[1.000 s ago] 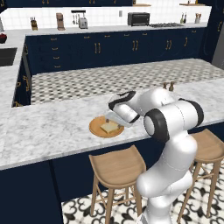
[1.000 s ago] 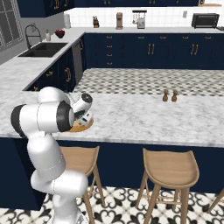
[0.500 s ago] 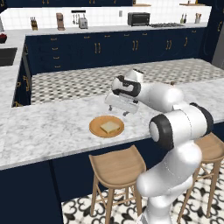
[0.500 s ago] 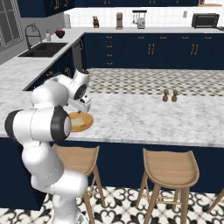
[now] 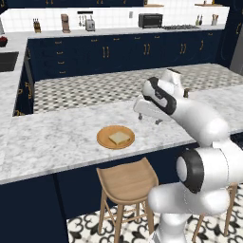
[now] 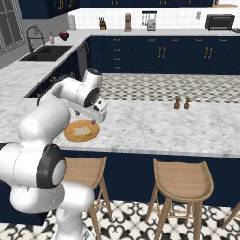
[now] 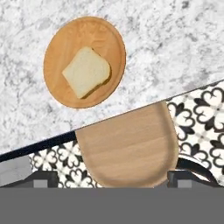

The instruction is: Start the toaster. Once the lever pops up, take the bread to the plate on the dining counter.

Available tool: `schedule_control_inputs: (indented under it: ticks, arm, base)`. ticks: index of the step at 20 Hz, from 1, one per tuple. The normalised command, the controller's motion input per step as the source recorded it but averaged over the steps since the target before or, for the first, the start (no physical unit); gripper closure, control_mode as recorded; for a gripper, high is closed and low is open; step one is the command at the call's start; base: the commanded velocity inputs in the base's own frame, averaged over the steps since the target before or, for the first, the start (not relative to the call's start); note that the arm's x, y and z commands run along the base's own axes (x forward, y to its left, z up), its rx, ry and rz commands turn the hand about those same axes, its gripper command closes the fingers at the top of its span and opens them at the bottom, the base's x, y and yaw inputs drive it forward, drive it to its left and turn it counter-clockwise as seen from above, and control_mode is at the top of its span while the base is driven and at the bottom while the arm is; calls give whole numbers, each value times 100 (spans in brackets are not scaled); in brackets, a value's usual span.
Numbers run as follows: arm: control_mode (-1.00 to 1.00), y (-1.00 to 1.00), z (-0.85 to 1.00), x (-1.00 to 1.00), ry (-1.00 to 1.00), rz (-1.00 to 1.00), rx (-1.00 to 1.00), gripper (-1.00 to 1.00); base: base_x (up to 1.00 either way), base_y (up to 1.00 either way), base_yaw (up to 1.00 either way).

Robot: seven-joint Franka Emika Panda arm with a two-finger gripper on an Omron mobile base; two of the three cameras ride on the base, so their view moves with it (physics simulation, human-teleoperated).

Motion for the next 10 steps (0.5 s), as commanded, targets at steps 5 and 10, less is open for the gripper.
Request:
schedule_control_inputs:
  ticks: [5, 10]
  arm:
    - [-100, -29, 8, -96, -34, 4, -10, -100]
    - [-100, -12, 43, -83, -49, 5, -4, -100]
  base:
    - [0, 0, 0]
    - [0, 0, 0]
